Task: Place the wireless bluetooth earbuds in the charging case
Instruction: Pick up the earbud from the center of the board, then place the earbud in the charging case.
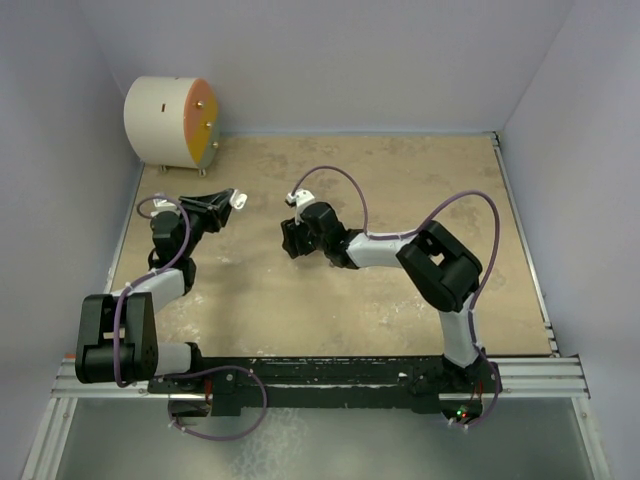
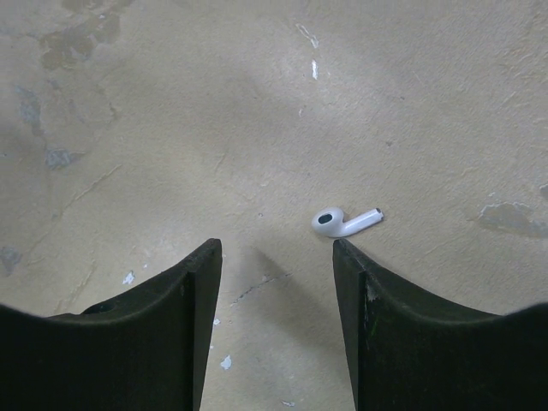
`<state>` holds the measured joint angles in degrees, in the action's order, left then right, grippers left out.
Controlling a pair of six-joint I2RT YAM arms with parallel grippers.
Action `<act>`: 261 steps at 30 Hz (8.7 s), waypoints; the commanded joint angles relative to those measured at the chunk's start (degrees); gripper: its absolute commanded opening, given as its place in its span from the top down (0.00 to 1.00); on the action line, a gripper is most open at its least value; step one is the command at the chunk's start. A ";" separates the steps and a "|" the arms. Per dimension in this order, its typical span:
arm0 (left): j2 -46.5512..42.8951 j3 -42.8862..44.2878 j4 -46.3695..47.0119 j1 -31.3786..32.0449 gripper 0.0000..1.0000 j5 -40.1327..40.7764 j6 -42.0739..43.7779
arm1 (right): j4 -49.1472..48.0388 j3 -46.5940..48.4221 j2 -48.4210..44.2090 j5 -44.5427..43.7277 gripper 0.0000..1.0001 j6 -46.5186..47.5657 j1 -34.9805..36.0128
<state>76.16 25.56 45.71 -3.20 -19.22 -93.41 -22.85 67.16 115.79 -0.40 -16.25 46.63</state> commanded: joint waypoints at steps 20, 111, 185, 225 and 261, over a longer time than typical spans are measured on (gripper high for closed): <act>-2.53 0.03 0.73 -1.62 1.00 -1.08 1.51 | -2.86 1.25 0.53 3.36 0.43 0.86 1.25; -2.63 0.27 -2.39 -2.34 1.00 -1.00 4.64 | 11.38 14.32 2.89 -8.74 0.46 3.01 -7.86; -1.00 1.25 -2.45 -0.66 1.00 -0.90 5.15 | -6.37 4.66 -7.45 -2.89 1.00 3.49 -8.21; 12.59 9.53 12.56 18.11 1.00 4.28 -6.87 | -110.35 -22.87 -2.92 16.51 1.00 1.65 -10.60; 22.11 11.23 22.28 18.38 1.00 2.79 -12.67 | -112.85 -12.16 -4.15 19.12 1.00 1.96 -13.17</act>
<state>97.65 33.50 62.83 14.79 -15.46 -104.49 -90.35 52.10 113.25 17.56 -13.98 33.85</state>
